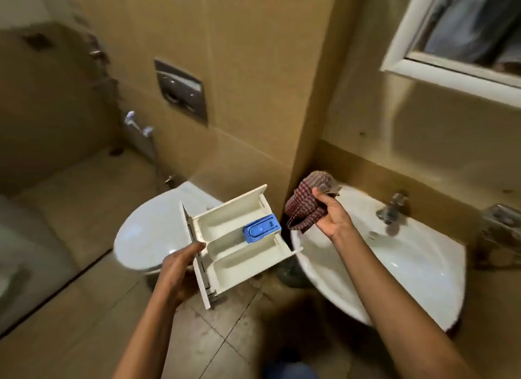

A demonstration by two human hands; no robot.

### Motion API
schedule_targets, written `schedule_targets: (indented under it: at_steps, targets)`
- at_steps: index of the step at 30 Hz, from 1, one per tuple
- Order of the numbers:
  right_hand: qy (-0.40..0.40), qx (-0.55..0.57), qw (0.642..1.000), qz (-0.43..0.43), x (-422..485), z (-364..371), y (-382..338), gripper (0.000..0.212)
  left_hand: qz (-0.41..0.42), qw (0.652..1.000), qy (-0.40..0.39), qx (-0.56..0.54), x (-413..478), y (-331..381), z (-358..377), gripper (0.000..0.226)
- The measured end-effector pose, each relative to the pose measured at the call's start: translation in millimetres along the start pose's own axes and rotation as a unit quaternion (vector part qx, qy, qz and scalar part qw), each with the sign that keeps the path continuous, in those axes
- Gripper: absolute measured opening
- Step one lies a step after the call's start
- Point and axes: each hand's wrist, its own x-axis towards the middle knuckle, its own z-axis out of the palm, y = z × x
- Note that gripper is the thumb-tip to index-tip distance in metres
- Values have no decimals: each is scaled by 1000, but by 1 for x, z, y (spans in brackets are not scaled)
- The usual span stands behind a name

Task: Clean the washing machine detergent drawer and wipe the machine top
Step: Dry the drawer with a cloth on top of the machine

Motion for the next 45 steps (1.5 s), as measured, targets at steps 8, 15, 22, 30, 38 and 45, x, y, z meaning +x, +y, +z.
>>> schedule_targets:
  at_steps: [8, 15, 22, 30, 38, 45]
  targets:
    - [-80, -93, 985, 121, -3, 158, 146, 15, 55, 983, 150, -94, -40, -11, -199, 12]
    - [-181, -168, 948, 200, -34, 292, 286, 19, 76, 931, 307, -185, -101, -25, -342, 17]
    - [-246, -236, 901, 269, -58, 403, 400, 13, 83, 863, 406, -289, -123, -32, -437, 19]
    - [-291, -287, 857, 313, -42, 546, 508, 16, 87, 812, 475, -327, -91, -4, -547, 11]
    - [-324, -300, 836, 325, -14, 692, 588, 25, 62, 797, 505, -326, -31, 62, -665, 12]
    - [-309, -310, 842, 316, 3, 784, 652, 20, 68, 800, 489, -342, 16, 109, -773, 13]
